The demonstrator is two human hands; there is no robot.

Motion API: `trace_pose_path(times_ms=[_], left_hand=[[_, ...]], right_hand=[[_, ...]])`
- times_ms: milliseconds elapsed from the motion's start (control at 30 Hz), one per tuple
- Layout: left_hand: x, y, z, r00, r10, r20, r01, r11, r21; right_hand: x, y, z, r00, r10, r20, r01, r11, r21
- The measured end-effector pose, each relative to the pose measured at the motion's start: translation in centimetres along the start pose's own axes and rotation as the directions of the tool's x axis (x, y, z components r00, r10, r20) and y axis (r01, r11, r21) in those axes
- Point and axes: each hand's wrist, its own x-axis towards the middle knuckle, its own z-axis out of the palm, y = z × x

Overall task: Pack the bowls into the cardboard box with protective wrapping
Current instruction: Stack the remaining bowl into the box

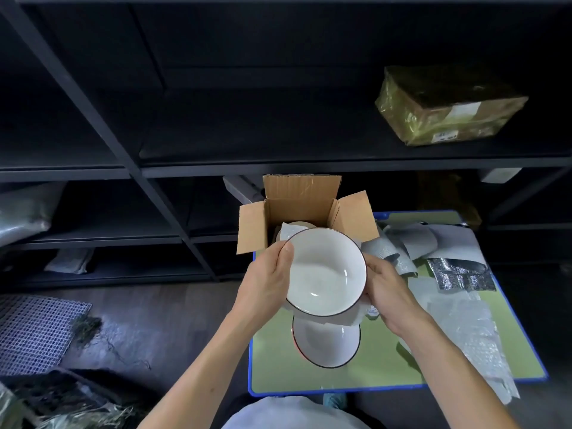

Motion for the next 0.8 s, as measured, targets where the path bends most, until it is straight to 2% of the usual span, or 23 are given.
trace_pose_path(times_ms=[200, 300, 433, 533, 600, 667, 800], left_hand=[[0.7, -0.8, -0.5, 1.000, -0.006, -0.029, 0.006, 1.000, 0.007], [1.2, -1.4, -0.6, 0.999, -0.024, -0.048, 0.025, 0.999, 0.034], [1.9, -1.9, -0.3, 0.996, -0.036, -0.086, 0.039, 0.999, 0.029], [2.8, -1.9, 0.1, 0.995, 0.003, -0.096, -0.001, 1.000, 0.022], [3.3, -1.5, 0.3, 0.997, 0.018, -0.076, -0.019, 1.000, -0.024], [4.1, -1.5, 0.3, 0.999, -0.030, -0.037, 0.026, 0.994, -0.106], [6.4, -0.7, 0.0, 0.998, -0.045, 0.034, 0.047, 0.996, -0.080]], right_hand=[[0.3, -0.3, 1.0, 1.000, -0.002, -0.007, 0.002, 0.997, -0.075], [0.4, -0.9, 1.4, 0.998, 0.057, 0.008, -0.057, 0.998, -0.022], [0.0, -1.8, 1.2, 0.991, 0.079, 0.108, -0.085, 0.995, 0.052], [0.0, -2.2, 1.1, 0.995, 0.048, 0.093, -0.043, 0.997, -0.060], [0.5, -2.6, 1.0, 0.999, 0.053, 0.010, -0.052, 0.994, -0.099], [1.2, -3.3, 0.9, 0.997, 0.057, -0.059, -0.064, 0.991, -0.118], [3.8, -4.7, 0.3, 0.991, -0.017, -0.133, -0.036, 0.922, -0.385]])
